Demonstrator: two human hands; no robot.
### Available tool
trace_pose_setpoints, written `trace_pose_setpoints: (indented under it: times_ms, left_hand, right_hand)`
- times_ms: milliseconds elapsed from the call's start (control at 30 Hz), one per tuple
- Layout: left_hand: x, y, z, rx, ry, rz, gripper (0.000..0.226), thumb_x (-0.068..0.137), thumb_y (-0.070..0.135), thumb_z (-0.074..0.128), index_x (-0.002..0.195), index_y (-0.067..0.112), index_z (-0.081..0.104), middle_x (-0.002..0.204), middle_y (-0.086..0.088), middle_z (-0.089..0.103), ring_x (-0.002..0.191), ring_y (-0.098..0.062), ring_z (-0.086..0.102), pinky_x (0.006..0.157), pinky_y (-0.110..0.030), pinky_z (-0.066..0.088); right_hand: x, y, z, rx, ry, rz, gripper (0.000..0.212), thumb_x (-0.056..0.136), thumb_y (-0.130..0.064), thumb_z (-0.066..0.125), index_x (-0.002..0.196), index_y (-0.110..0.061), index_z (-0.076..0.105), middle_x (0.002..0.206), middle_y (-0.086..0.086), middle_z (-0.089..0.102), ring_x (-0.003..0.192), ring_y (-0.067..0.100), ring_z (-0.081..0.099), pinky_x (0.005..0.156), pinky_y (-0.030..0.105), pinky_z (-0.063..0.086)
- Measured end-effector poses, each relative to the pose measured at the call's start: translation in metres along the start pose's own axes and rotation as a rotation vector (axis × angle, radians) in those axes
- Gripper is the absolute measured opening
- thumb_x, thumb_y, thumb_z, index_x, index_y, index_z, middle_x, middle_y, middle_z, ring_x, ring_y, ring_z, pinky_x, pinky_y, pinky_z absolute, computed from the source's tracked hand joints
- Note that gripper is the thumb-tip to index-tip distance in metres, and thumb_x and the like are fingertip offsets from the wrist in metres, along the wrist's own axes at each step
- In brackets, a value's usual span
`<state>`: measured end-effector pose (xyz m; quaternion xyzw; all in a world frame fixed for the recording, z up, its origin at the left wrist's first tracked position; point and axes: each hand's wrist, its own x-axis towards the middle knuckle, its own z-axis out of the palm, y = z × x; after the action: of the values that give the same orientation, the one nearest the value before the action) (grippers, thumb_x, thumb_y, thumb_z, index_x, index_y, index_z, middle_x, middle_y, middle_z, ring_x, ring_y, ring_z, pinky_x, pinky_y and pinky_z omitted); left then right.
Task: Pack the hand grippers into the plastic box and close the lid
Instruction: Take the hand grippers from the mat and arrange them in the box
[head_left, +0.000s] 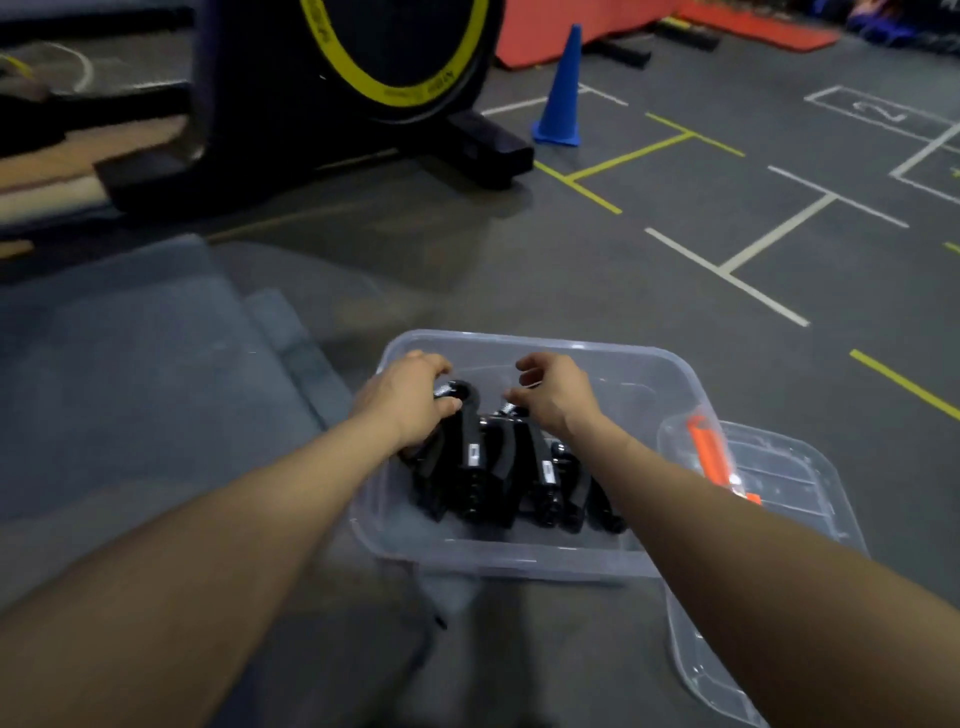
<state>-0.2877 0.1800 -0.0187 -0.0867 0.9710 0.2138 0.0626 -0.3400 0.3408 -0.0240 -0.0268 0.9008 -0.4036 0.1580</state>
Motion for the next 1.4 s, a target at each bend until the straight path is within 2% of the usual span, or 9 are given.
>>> trace_pose_setpoints:
  times_ms: [200, 400, 467, 533, 667, 833, 1000, 1233, 1400]
  left_hand:
    - [-0.093, -0.109, -0.076, -0.012, 0.091, -0.195, 0.048, 0.086, 0.031, 0.062, 0.131, 0.017, 0.050, 0.135, -0.008, 0.051, 0.125, -0.027, 0.050, 0.105, -0.038, 0.041]
    - [-0.213, -0.236, -0.124, -0.017, 0.174, -0.475, 0.051, 0.086, 0.030, 0.063, 0.133, 0.016, 0.049, 0.137, -0.010, 0.047, 0.126, -0.027, 0.048, 0.106, -0.036, 0.039]
    - [-0.252, -0.275, -0.134, -0.037, 0.184, -0.569, 0.051, 0.086, 0.030, 0.063, 0.133, 0.015, 0.048, 0.137, -0.010, 0.047, 0.126, -0.027, 0.049, 0.107, -0.034, 0.039]
    - [-0.286, -0.309, -0.139, -0.044, 0.213, -0.644, 0.048, 0.084, 0.029, 0.064, 0.129, 0.016, 0.051, 0.134, -0.010, 0.050, 0.123, -0.028, 0.051, 0.104, -0.035, 0.041]
    - [-0.337, -0.365, -0.136, -0.060, 0.245, -0.756, 0.039, 0.083, 0.030, 0.065, 0.120, 0.017, 0.056, 0.129, -0.009, 0.052, 0.117, -0.030, 0.054, 0.094, -0.036, 0.045]
    - [-0.369, -0.421, -0.112, -0.075, 0.232, -0.872, 0.043, 0.084, 0.027, 0.063, 0.123, 0.013, 0.051, 0.127, -0.012, 0.047, 0.118, -0.031, 0.051, 0.095, -0.038, 0.044]
    - [-0.380, -0.452, -0.079, -0.096, 0.178, -0.967, 0.070, 0.079, 0.041, 0.068, 0.134, 0.010, 0.038, 0.135, -0.015, 0.040, 0.129, -0.032, 0.039, 0.107, -0.041, 0.038]
    - [-0.370, -0.459, -0.061, -0.021, 0.199, -0.997, 0.074, 0.078, 0.044, 0.068, 0.132, 0.005, 0.035, 0.136, -0.017, 0.042, 0.129, -0.034, 0.040, 0.106, -0.041, 0.035]
    - [-0.363, -0.449, -0.070, -0.112, 0.289, -1.005, 0.066, 0.073, 0.043, 0.071, 0.121, 0.004, 0.046, 0.125, -0.018, 0.049, 0.120, -0.035, 0.046, 0.098, -0.039, 0.041]
  right_hand:
    - [-0.053, -0.118, 0.088, -0.142, -0.166, -0.263, 0.048, 0.080, -0.017, 0.072, 0.124, -0.003, 0.058, 0.121, 0.013, 0.065, 0.110, 0.025, 0.061, 0.093, 0.028, 0.045]
    - [-0.124, -0.214, 0.214, -0.150, -0.397, -0.384, 0.044, 0.081, -0.010, 0.072, 0.120, 0.004, 0.057, 0.095, 0.014, 0.057, 0.084, 0.018, 0.051, 0.057, 0.008, 0.039]
    - [-0.147, -0.235, 0.258, -0.157, -0.470, -0.408, 0.044, 0.081, -0.007, 0.071, 0.121, 0.006, 0.056, 0.106, 0.022, 0.061, 0.085, 0.017, 0.049, 0.048, 0.002, 0.035]
    - [-0.168, -0.252, 0.299, -0.182, -0.523, -0.433, 0.045, 0.080, -0.010, 0.072, 0.121, 0.002, 0.056, 0.117, 0.019, 0.063, 0.089, 0.019, 0.054, 0.058, 0.008, 0.038]
    - [-0.204, -0.271, 0.378, -0.210, -0.623, -0.457, 0.046, 0.078, -0.015, 0.075, 0.117, 0.000, 0.057, 0.096, 0.008, 0.054, 0.087, 0.016, 0.049, 0.075, 0.023, 0.038]
    - [-0.230, -0.276, 0.446, -0.252, -0.689, -0.483, 0.042, 0.078, -0.018, 0.074, 0.116, -0.006, 0.059, 0.096, 0.002, 0.053, 0.087, 0.015, 0.050, 0.059, 0.018, 0.038]
    - [-0.240, -0.269, 0.479, -0.304, -0.718, -0.471, 0.047, 0.079, -0.020, 0.074, 0.121, -0.006, 0.058, 0.107, 0.009, 0.062, 0.102, 0.021, 0.058, 0.097, 0.030, 0.044]
    - [-0.234, -0.257, 0.492, -0.296, -0.692, -0.440, 0.043, 0.079, -0.021, 0.074, 0.117, -0.008, 0.060, 0.120, 0.012, 0.064, 0.112, 0.025, 0.060, 0.094, 0.026, 0.044]
    - [-0.228, -0.254, 0.481, -0.247, -0.700, -0.416, 0.038, 0.080, -0.022, 0.072, 0.114, -0.009, 0.061, 0.101, 0.005, 0.060, 0.095, 0.018, 0.057, 0.084, 0.023, 0.042]
